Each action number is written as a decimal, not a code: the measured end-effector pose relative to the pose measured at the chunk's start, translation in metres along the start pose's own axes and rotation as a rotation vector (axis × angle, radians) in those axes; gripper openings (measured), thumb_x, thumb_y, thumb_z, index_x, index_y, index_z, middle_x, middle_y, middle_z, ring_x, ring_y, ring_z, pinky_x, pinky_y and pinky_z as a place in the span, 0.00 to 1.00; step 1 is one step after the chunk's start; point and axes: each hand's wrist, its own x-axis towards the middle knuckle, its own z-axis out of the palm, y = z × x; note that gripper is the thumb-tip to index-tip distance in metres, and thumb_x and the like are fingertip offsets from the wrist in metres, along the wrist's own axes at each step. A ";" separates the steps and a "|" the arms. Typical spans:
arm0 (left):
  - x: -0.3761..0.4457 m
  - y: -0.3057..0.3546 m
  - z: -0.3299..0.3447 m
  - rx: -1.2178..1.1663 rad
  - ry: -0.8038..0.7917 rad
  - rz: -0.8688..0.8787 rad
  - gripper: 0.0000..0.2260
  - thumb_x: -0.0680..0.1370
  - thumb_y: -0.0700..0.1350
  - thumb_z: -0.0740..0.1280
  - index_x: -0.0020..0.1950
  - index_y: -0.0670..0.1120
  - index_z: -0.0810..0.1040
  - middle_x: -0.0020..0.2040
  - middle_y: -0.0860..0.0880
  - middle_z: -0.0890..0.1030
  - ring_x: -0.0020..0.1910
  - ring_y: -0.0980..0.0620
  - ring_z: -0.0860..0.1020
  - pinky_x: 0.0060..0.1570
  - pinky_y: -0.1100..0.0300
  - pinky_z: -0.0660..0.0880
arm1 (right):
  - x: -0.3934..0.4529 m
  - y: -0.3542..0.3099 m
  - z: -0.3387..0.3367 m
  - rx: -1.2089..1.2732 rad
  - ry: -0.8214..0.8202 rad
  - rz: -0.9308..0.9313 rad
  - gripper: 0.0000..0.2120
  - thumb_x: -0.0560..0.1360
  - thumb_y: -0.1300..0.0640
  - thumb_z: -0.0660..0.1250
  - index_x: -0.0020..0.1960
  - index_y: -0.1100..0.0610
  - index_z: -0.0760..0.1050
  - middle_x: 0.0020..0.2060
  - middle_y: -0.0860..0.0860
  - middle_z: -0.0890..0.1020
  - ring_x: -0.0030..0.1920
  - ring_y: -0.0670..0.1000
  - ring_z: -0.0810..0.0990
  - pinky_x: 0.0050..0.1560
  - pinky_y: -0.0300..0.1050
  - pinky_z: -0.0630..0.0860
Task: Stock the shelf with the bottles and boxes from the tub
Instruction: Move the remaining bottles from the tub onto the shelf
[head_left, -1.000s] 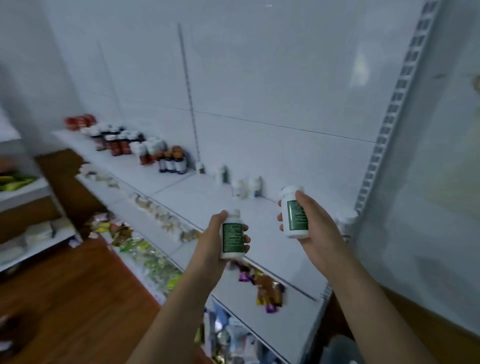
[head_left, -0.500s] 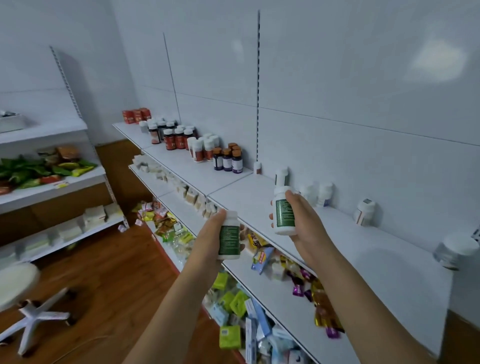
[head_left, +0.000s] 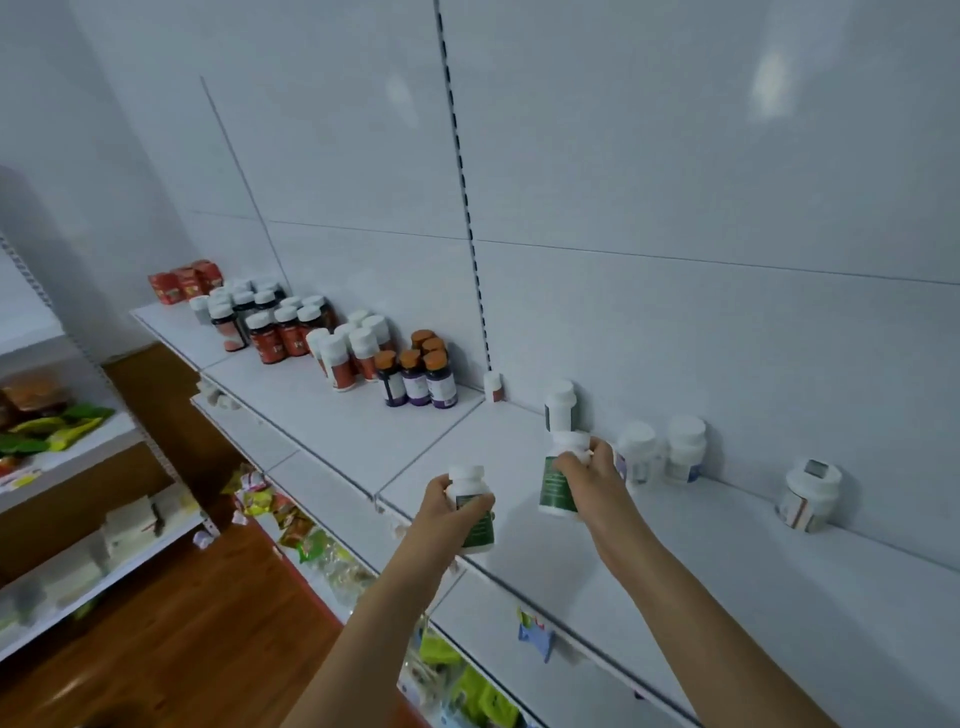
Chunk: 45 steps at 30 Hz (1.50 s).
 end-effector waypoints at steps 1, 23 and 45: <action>0.015 -0.001 0.001 0.021 -0.015 0.003 0.21 0.77 0.45 0.70 0.67 0.48 0.67 0.56 0.43 0.79 0.54 0.45 0.80 0.59 0.46 0.78 | 0.010 0.003 0.002 -0.023 0.008 0.008 0.19 0.79 0.56 0.62 0.68 0.51 0.63 0.46 0.46 0.75 0.44 0.47 0.76 0.43 0.44 0.74; 0.228 0.010 0.005 0.430 -0.410 0.494 0.22 0.77 0.45 0.71 0.70 0.56 0.72 0.64 0.59 0.77 0.61 0.60 0.75 0.61 0.64 0.71 | 0.088 0.074 0.053 -0.989 0.382 -0.237 0.19 0.73 0.48 0.73 0.58 0.57 0.75 0.49 0.51 0.79 0.50 0.54 0.79 0.49 0.43 0.74; 0.259 -0.030 -0.015 0.937 -0.379 0.875 0.22 0.78 0.54 0.62 0.69 0.45 0.74 0.70 0.44 0.72 0.69 0.43 0.68 0.68 0.48 0.66 | 0.072 0.091 0.101 -1.063 0.700 -0.010 0.26 0.76 0.47 0.59 0.66 0.63 0.74 0.65 0.59 0.77 0.66 0.59 0.74 0.68 0.54 0.70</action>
